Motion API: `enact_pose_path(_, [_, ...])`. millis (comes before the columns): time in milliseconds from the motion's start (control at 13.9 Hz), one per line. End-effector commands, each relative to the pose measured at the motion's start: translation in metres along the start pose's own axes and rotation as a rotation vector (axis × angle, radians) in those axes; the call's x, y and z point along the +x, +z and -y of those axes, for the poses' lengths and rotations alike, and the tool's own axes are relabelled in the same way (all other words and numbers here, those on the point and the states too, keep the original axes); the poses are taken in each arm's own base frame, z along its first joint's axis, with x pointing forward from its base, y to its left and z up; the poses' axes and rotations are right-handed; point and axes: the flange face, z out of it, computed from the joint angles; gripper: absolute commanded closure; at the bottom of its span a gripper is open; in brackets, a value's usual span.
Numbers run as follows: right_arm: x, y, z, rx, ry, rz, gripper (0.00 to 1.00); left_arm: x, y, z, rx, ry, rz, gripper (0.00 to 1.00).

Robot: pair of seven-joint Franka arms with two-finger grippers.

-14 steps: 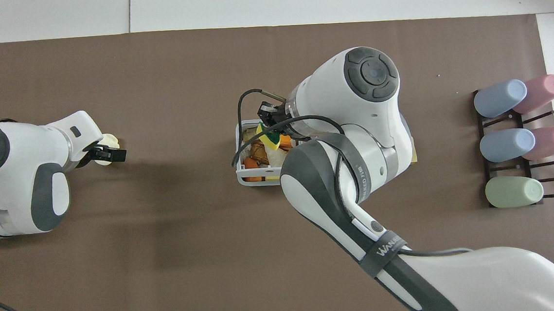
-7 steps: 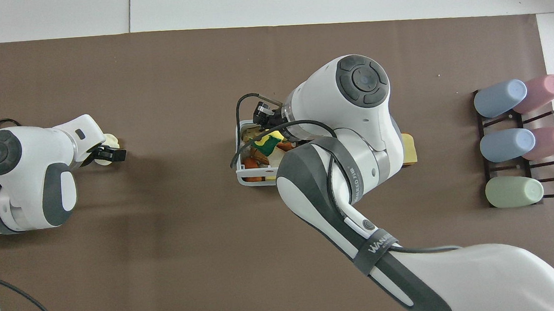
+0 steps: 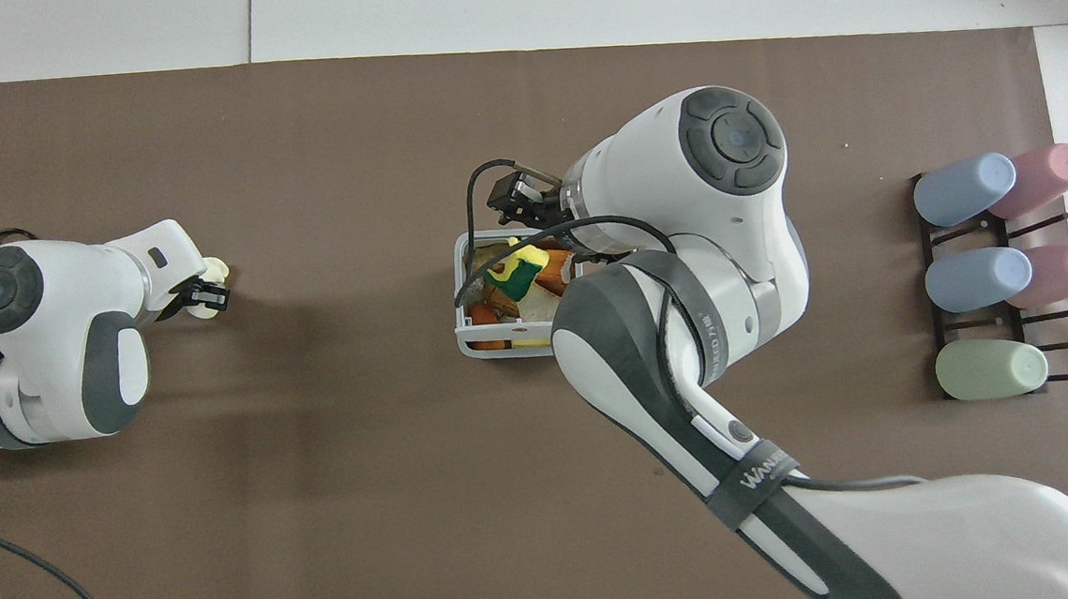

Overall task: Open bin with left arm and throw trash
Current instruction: 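Drop the sponge in the bin while the left gripper grasps the block, then grasp the cheese with the right gripper while the left gripper carries the block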

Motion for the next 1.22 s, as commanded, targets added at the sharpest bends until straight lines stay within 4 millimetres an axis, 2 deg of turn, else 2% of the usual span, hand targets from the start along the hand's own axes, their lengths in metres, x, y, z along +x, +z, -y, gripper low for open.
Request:
enact_pose_path(0, [0.037,-0.025,-0.043,-0.103,-0.116,-0.071,0.0,-0.002,-0.019,-0.005,-0.002,0.029,0.038,1.0])
enact_pose_path(72, [0.053,-0.027,-0.066,-0.144,-0.166,-0.09,0.0,0.001,-0.031,-0.008,-0.006,0.034,0.044,1.0])
enact_pose_path(215, [0.069,-0.014,-0.118,-0.194,-0.251,-0.064,0.0,0.01,-0.051,-0.019,-0.015,0.054,0.06,1.0])
enact_pose_path(359, [0.075,0.004,-0.173,-0.229,-0.313,-0.04,0.0,0.021,-0.08,-0.036,-0.023,0.081,0.069,1.0])
enact_pose_path(430, [0.075,0.011,-0.195,-0.241,-0.311,-0.03,0.0,0.026,-0.093,-0.045,-0.032,0.09,0.075,1.0])
enact_pose_path(645, [0.058,0.041,-0.229,-0.298,-0.403,0.038,0.0,0.048,-0.134,-0.077,-0.057,0.138,0.105,1.0])
enact_pose_path(789, [0.06,0.053,-0.251,-0.307,-0.464,0.032,0.0,0.055,-0.149,-0.09,-0.115,0.125,0.104,1.0])
enact_pose_path(861, [0.059,0.058,-0.256,-0.305,-0.509,0.038,0.0,0.06,-0.163,-0.107,-0.145,0.133,0.075,1.0])
enact_pose_path(932, [0.061,0.06,-0.265,-0.304,-0.535,0.041,0.0,0.064,-0.17,-0.118,-0.165,0.139,0.059,1.0])
enact_pose_path(1147, [0.059,0.067,-0.272,-0.306,-0.579,0.057,0.0,0.076,-0.193,-0.156,-0.285,0.118,0.013,1.0])
